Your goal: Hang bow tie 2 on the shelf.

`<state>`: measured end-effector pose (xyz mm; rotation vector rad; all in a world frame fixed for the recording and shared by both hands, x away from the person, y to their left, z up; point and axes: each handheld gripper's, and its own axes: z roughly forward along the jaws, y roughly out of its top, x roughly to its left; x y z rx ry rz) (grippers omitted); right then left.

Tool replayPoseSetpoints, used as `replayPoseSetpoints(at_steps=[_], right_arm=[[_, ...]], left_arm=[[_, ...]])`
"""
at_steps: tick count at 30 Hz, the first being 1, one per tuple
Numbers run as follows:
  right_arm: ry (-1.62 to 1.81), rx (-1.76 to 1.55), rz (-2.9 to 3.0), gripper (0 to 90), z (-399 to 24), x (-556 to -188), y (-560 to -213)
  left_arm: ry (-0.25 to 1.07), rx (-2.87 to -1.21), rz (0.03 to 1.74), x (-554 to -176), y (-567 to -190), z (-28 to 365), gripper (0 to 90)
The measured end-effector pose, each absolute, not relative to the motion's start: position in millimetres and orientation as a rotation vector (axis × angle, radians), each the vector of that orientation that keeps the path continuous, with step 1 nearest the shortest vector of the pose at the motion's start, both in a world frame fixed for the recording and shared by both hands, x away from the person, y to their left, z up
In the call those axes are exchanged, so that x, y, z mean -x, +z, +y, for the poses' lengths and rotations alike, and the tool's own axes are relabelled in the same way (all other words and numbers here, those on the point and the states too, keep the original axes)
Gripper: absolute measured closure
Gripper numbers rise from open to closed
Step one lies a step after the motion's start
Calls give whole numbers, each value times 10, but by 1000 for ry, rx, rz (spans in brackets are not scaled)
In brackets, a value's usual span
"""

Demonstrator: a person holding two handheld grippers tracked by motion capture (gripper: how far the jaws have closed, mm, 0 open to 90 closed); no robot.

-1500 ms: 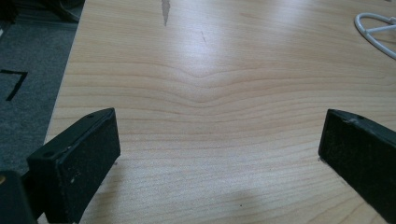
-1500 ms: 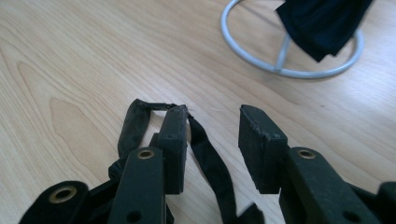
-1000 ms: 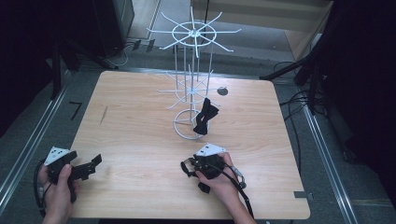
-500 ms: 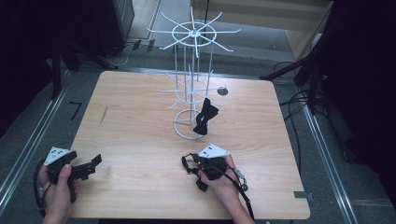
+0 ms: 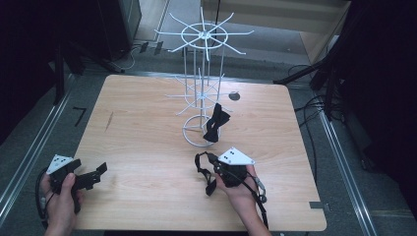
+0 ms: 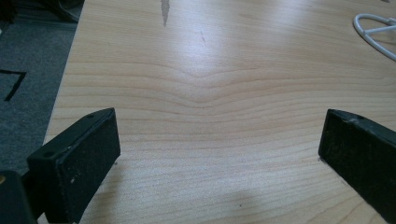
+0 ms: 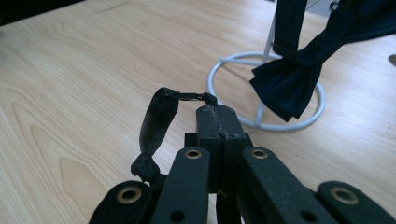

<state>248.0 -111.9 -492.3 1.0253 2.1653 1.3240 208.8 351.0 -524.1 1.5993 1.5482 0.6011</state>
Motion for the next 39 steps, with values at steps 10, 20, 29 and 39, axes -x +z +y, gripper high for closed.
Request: replayPoseSetpoints(at_steps=[10,20,29,39], right_arm=[[1390,-1004,2083,900,-1153,-2446,-4718],[1430,-998,2031,900,-1170,-2448,-4583],[1467,-987,1984,900,-1177,-2442,-4440],[1499,-975,1941,900,-1181,-2445,-4312]], left_arm=[[603,-1600,1548,-2087,-5240,3508,0],[603,-1599,1547,-2087,-5240,3509,0],[603,-1598,1547,-2087,-5241,3510,0],[604,-1597,1547,-2086,-5240,3508,0]])
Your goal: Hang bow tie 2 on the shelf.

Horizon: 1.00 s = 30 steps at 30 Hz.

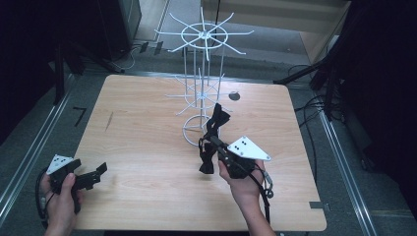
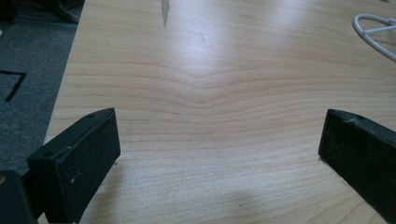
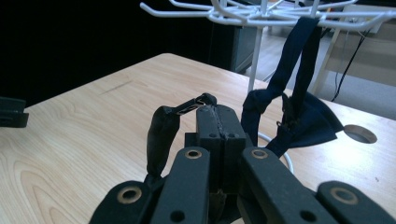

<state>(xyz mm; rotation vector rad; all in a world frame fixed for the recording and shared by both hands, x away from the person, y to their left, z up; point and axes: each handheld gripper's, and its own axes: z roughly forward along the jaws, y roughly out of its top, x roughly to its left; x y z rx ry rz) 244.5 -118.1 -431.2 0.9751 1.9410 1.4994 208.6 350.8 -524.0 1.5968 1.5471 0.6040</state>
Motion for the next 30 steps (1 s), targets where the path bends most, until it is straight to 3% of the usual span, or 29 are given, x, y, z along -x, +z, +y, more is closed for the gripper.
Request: replayPoseSetpoints(at_steps=[30], right_arm=[[1555,-939,1855,900,-1100,-2478,-3986]], left_arm=[[600,-1599,1547,-2086,-5241,3514,0]])
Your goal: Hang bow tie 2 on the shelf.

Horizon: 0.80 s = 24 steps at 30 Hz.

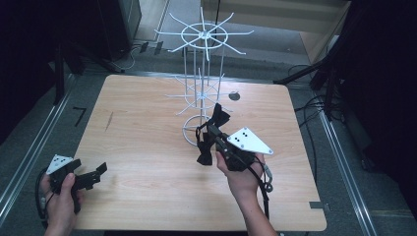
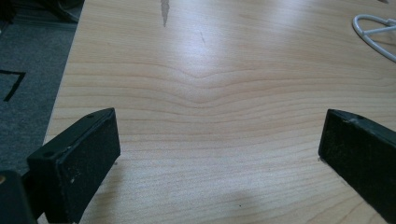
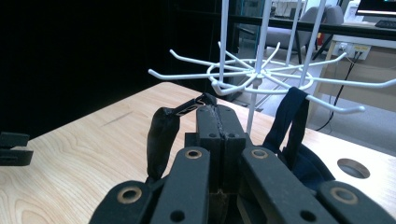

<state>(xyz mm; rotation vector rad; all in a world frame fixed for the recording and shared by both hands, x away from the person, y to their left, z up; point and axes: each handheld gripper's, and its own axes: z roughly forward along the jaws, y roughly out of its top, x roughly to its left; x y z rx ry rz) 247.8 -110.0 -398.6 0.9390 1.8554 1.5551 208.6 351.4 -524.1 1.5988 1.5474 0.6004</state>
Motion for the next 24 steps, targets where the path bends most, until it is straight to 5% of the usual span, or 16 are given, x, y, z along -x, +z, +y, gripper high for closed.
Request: replayPoseSetpoints(at_steps=[24], right_arm=[[1590,-910,1808,900,-1055,-2476,-3799]], left_arm=[[600,-1595,1547,-2088,-5243,3513,0]])
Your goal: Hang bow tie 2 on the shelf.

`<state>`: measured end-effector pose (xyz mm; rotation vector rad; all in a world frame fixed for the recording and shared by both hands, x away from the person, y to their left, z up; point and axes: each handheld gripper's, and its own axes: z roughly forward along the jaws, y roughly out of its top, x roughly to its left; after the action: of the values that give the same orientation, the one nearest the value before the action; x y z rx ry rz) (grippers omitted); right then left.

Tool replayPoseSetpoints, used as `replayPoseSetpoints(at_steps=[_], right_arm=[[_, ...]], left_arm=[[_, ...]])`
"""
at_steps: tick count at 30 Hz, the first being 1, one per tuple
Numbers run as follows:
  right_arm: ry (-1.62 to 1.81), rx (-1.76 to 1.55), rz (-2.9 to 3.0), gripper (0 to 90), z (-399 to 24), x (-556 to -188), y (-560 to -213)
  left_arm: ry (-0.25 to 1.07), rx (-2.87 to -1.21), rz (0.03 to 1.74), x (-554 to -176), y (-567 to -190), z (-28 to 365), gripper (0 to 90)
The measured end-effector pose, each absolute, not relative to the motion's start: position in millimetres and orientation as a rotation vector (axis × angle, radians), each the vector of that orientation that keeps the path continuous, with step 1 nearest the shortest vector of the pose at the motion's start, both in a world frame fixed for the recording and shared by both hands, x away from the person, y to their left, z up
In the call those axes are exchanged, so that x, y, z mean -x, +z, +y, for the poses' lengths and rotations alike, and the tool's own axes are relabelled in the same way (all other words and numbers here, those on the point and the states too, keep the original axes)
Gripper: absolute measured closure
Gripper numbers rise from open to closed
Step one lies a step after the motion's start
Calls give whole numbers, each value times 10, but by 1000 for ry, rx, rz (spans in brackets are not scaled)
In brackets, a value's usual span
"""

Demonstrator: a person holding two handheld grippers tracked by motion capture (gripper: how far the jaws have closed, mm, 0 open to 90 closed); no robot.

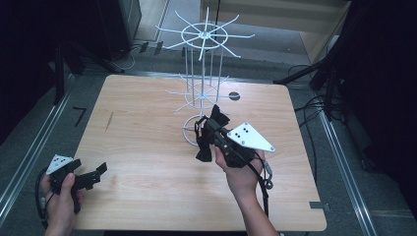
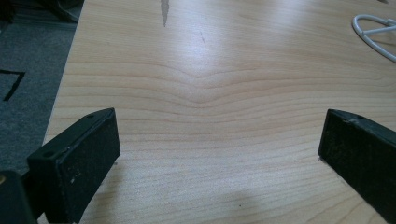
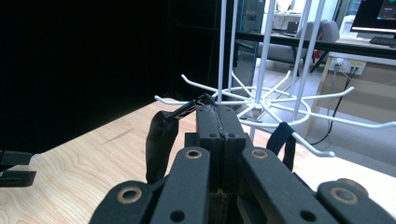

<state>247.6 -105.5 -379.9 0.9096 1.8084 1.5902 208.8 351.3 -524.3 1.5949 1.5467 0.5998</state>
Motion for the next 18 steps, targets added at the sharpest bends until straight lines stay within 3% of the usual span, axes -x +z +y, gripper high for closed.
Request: replayPoseSetpoints(at_steps=[18], right_arm=[[1561,-925,1822,900,-941,-2630,-3749]], left_arm=[[599,-1596,1545,-2087,-5242,3513,0]])
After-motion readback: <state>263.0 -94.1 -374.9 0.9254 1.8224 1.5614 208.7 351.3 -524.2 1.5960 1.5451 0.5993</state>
